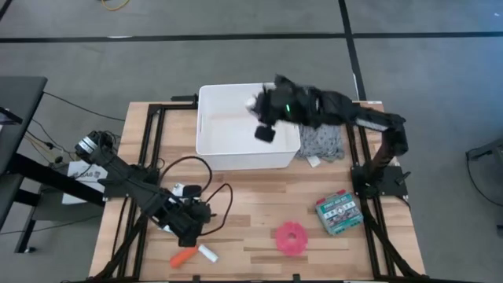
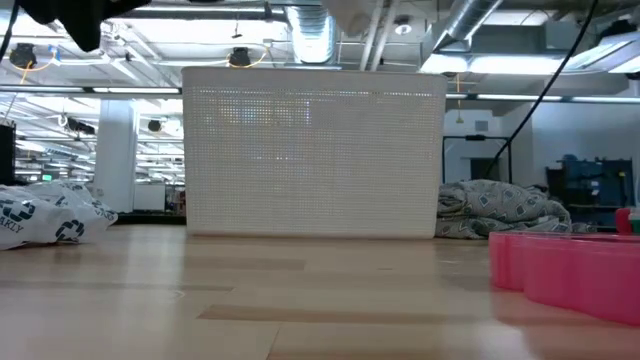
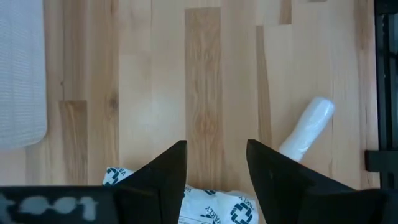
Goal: Pick & place medical supplies in basket/bin
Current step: Put the brown bandage into the white bin
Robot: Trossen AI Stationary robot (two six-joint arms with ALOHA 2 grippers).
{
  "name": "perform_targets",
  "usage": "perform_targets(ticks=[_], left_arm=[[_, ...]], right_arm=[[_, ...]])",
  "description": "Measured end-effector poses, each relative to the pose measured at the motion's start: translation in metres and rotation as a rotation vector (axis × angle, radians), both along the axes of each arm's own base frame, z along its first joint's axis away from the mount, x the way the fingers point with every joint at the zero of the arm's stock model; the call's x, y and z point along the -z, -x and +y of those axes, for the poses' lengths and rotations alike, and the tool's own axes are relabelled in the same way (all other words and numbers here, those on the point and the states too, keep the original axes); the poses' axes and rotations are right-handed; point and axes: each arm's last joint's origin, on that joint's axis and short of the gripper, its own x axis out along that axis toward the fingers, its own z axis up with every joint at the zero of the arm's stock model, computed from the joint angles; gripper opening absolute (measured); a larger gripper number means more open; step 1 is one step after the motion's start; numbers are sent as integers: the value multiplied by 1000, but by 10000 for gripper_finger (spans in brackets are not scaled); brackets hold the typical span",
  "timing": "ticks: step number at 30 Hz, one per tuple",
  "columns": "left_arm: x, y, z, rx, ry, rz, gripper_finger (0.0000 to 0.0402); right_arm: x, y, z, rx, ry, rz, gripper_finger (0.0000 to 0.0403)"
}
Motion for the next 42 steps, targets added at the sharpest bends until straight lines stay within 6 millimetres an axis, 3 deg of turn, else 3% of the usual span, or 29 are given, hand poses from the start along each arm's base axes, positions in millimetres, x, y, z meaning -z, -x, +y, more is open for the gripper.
perform_targets(ticks=[4, 9, 18, 22, 33, 37, 42], left_arm=[[0, 5, -6, -3, -27, -21, 157], [0, 12, -10, 4, -72, -28, 157], [2, 21, -11, 2, -102, 11, 157], [2, 21, -12, -5, -99, 9, 157], [1, 21, -11, -30, -94, 1, 157], [1, 21, -11, -31, -95, 1, 157], [1, 21, -11, -31, -95, 1, 157]], right_arm=[[27, -16, -49, 11, -183, 23, 103], [77, -40, -97, 84, -244, 152, 103], [168, -71, -145, 135, -418, 328, 104], [202, -79, -150, 165, -464, 407, 104], [267, -92, -145, 177, -534, 593, 104], [262, -93, -140, 174, -502, 598, 113], [258, -93, -137, 169, -500, 601, 161]])
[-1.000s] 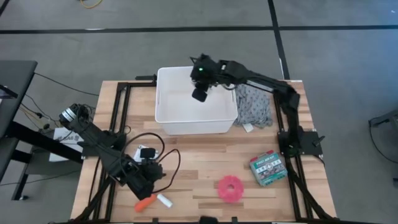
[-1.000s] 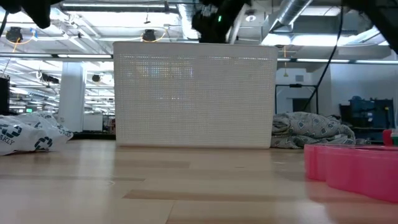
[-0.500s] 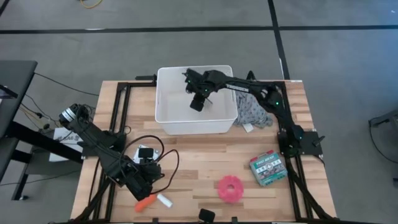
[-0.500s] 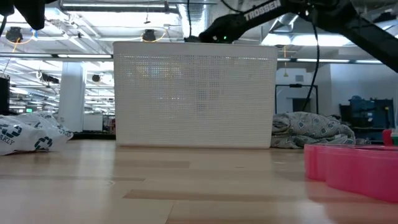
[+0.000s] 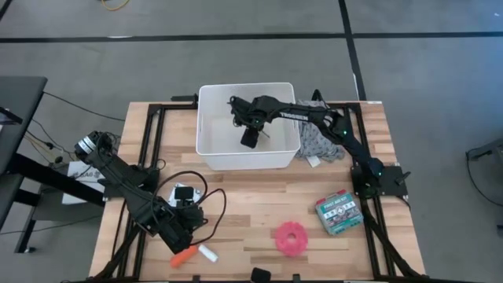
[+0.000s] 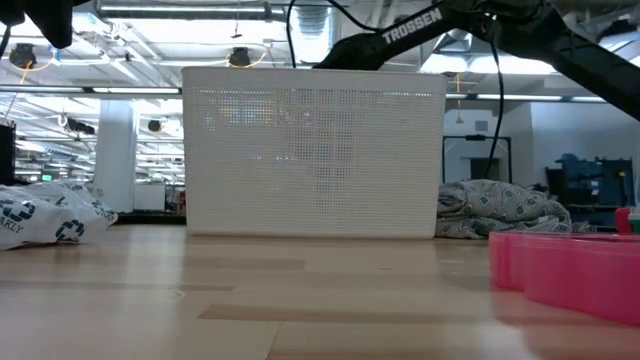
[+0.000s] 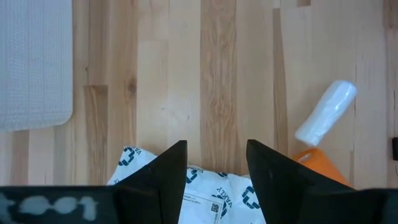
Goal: Pick & place medical supplies in basket/bin
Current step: Put the brown bandage into the white bin, then put the white gauze into the white bin
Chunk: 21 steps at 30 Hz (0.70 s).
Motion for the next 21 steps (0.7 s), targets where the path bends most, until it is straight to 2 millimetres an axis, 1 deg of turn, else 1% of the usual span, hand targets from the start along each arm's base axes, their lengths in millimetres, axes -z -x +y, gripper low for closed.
perform_targets(ticks=[4, 7, 10, 13, 17, 21], left_arm=[[0, 0, 0, -1, 0, 0, 157], [0, 0, 0, -1, 1, 0, 157], [0, 0, 0, -1, 1, 0, 157], [0, 0, 0, -1, 1, 0, 157], [0, 0, 0, -1, 1, 0, 158], [0, 0, 0, -25, 14, -5, 158]], right_arm=[[-1, 2, 0, 1, -5, 13, 210], [-1, 3, 1, 1, -11, 29, 237], [-1, 3, 3, -3, -12, 31, 249], [-3, 4, 5, -14, -15, 48, 249], [-21, 7, 8, -16, -22, 74, 249], [-49, 9, 10, -2, -19, 62, 249]])
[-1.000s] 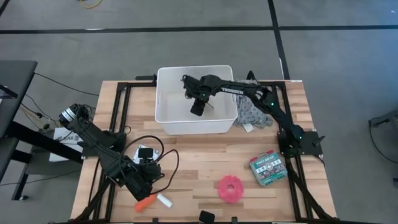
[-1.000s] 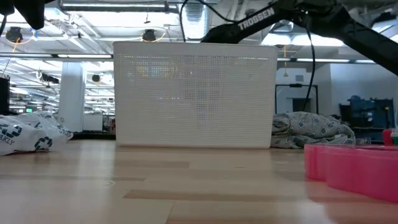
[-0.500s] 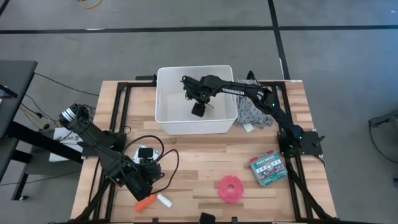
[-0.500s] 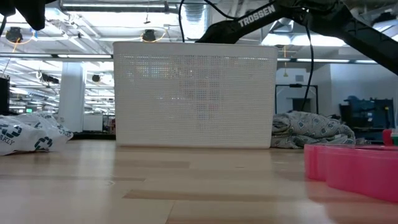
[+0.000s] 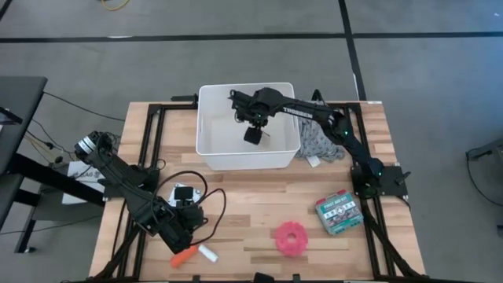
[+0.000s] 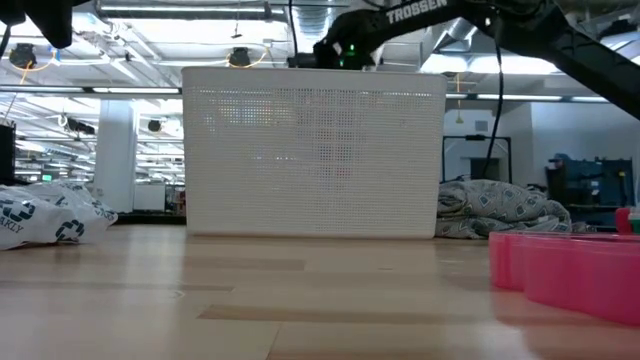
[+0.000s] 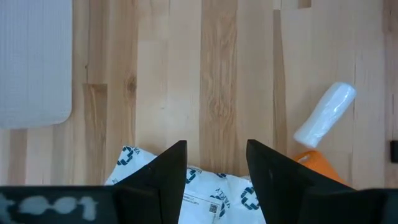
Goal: Pick & place medical supplies in basket/bin
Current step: Put the white gauze into the white bin
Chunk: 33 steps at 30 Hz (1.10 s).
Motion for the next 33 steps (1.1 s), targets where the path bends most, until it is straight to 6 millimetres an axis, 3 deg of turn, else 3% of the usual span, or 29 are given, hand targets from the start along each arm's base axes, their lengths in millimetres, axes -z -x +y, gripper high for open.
perform_targets(ticks=[8, 12, 18, 23, 33], left_arm=[[24, 2, -6, -54, 146, 49, 157], [36, 0, -20, 81, 228, -30, 157], [51, -2, -27, 252, 208, -144, 157], [74, -8, -36, 337, 207, -138, 157], [112, -22, -52, 399, 230, -62, 157]], right_arm=[[-55, 4, 24, 0, 37, -136, 249], [-83, 11, 40, -31, 59, -209, 249], [-116, 23, 62, -70, 80, -291, 249], [-125, 26, 78, -83, 73, -319, 249], [-121, 22, 92, -115, 62, -295, 249]])
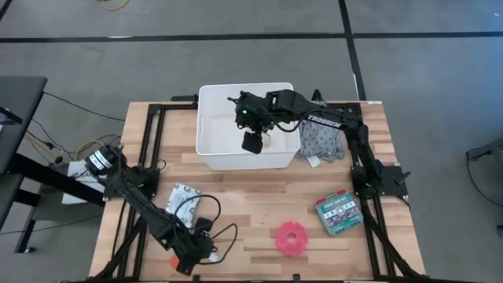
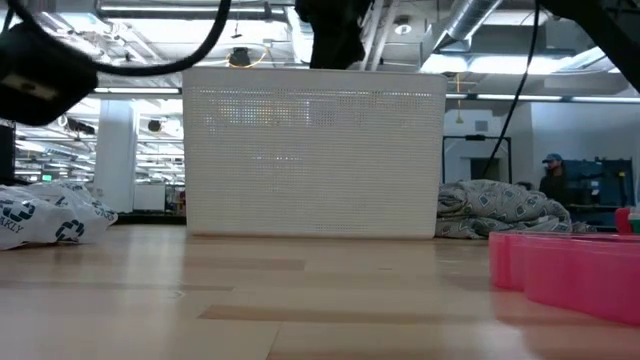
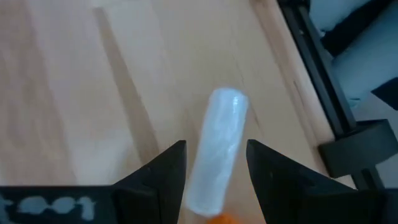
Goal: Pick & place medical supplies in basket/bin
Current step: Put the white gauze into the white bin
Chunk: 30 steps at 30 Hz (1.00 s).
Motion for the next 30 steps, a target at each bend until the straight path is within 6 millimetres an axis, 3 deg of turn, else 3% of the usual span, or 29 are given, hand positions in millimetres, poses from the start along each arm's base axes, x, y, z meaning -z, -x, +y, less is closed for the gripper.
perform_targets(ticks=[13, 18, 25, 30], left_arm=[[16, -1, -2, -8, -25, 54, 149], [18, 1, -1, 5, -32, 70, 107], [16, 0, -3, 21, 5, 88, 18], [0, -9, -11, -9, 31, 23, 17]], right_arm=[[0, -1, 3, -6, 0, -2, 249], [0, -1, 3, -6, 0, -1, 249], [1, 1, 3, -6, -4, 20, 249], [3, 5, 4, -6, -11, 58, 249]])
